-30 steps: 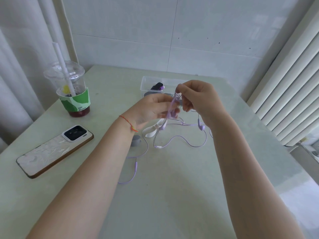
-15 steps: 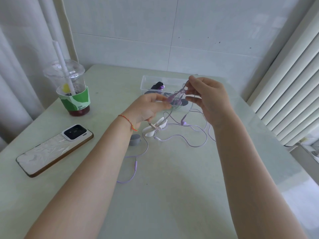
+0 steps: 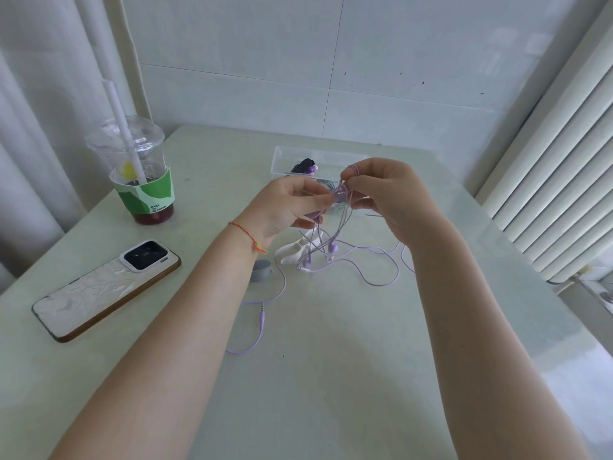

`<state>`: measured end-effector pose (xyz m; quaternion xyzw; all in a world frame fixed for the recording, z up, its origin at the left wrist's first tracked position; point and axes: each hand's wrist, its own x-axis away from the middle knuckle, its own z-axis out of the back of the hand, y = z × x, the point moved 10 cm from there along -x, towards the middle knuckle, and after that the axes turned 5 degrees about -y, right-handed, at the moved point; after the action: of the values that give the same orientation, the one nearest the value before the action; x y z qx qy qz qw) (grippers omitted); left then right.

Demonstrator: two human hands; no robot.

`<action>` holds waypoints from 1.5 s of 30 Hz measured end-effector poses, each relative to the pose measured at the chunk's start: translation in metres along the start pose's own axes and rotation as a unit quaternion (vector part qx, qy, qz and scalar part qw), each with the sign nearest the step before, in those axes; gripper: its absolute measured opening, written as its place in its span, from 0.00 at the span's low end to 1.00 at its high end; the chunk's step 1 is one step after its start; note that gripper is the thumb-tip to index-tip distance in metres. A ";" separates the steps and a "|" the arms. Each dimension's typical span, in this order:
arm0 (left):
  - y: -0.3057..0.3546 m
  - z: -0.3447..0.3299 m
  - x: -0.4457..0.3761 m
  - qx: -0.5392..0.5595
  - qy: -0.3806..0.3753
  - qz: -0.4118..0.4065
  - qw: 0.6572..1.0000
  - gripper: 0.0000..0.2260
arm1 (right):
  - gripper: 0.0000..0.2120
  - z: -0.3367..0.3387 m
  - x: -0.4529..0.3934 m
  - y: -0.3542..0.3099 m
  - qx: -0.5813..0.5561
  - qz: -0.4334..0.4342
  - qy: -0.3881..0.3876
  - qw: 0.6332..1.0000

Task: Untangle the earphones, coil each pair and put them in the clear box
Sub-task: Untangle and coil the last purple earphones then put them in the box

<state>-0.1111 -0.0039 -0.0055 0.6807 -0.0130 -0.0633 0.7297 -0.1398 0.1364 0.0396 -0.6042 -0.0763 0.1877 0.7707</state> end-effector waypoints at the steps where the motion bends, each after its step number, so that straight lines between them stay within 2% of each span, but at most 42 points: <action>1: 0.000 0.005 0.000 0.000 0.018 0.001 1.000 0.02 | 0.10 0.002 0.000 0.001 0.004 -0.003 0.008 1.000; 4: 0.002 0.017 0.000 0.012 0.067 -0.009 0.998 0.04 | 0.10 0.002 0.000 0.003 0.025 -0.011 0.014 1.000; 7: 0.004 0.024 -0.001 0.035 0.110 -0.022 0.993 0.05 | 0.09 -0.004 0.000 0.005 0.037 -0.016 -0.018 0.999; 10: -0.001 0.049 0.004 0.074 0.229 -0.023 0.970 0.05 | 0.09 -0.007 0.001 0.009 0.075 -0.025 -0.039 0.996; 13: -0.013 0.073 0.010 0.094 0.309 0.009 0.946 0.07 | 0.09 0.007 0.000 0.009 0.096 -0.030 0.019 0.995; 15: -0.017 0.083 0.013 0.041 0.330 0.033 0.942 0.08 | 0.09 0.018 -0.001 0.009 0.052 -0.027 0.063 0.996; 17: -0.016 0.078 0.012 -0.029 0.314 0.058 0.947 0.04 | 0.10 0.018 -0.002 0.009 0.024 -0.024 0.061 0.998; 19: -0.015 0.065 0.008 -0.034 0.270 0.061 0.960 0.03 | 0.12 0.012 -0.002 0.008 0.041 -0.022 0.042 0.998; 21: -0.007 0.047 0.002 -0.006 0.200 0.037 0.979 0.04 | 0.13 0.004 -0.002 0.005 0.047 -0.014 0.022 0.999; 24: 0.010 0.007 0.000 0.028 0.046 -0.006 0.999 0.05 | 0.12 -0.006 -0.002 0.003 0.028 -0.004 0.000 1.000; 26: 0.014 -0.009 0.003 0.028 -0.004 -0.021 0.999 0.02 | 0.10 -0.008 -0.001 0.000 0.026 0.005 -0.001 1.000; 32: 0.005 0.001 0.001 -0.021 0.035 -0.005 0.999 0.03 | 0.06 -0.004 0.001 -0.003 0.092 0.010 0.031 0.995; 38: 0.001 0.011 0.000 0.001 0.065 0.007 0.998 0.05 | 0.04 0.000 -0.001 0.006 0.144 -0.022 0.030 0.989; 41: -0.002 0.014 0.000 0.021 0.077 0.015 0.997 0.04 | 0.09 0.006 -0.001 0.003 0.156 0.006 0.070 0.985; 45: 0.001 0.016 0.002 0.045 0.091 0.013 0.995 0.04 | 0.06 0.005 0.002 -0.008 0.163 0.038 0.086 0.982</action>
<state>-0.1103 -0.0201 -0.0036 0.7156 0.0416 0.0086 0.6972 -0.1382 0.1397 0.0485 -0.4864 0.0449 0.1743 0.8550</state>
